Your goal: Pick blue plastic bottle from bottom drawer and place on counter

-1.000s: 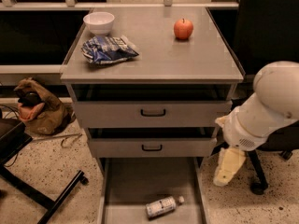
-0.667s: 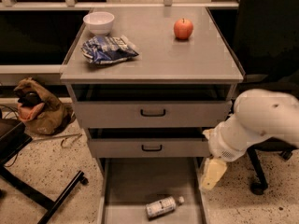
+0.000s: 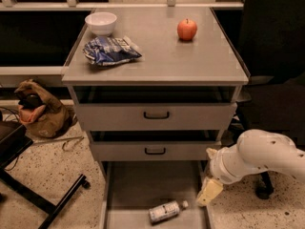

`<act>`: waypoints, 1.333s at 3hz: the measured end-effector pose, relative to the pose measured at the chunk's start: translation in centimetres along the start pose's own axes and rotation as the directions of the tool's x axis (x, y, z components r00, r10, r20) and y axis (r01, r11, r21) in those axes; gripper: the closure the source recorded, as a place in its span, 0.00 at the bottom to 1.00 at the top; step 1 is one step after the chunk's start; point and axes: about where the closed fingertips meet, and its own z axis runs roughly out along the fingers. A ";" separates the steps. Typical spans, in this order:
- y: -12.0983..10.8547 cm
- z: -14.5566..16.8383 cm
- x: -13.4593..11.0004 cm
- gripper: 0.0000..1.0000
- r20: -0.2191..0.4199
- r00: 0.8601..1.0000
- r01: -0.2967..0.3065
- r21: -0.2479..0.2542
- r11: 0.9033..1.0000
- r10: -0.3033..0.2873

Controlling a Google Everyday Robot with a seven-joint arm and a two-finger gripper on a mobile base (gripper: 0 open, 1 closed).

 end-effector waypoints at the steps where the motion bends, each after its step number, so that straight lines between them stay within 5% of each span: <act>1: 0.0 0.0 0.0 0.00 0.000 1.000 0.000 0.000 1.000 0.000; 3: 2.3 8.7 2.1 0.00 0.094 0.994 -0.048 -0.097 0.994 0.057; 4: 5.3 15.0 4.2 0.00 0.136 0.984 -0.088 -0.167 0.982 0.111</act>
Offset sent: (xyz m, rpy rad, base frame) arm -0.0040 0.0179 -0.0927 0.1518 0.0812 -0.0117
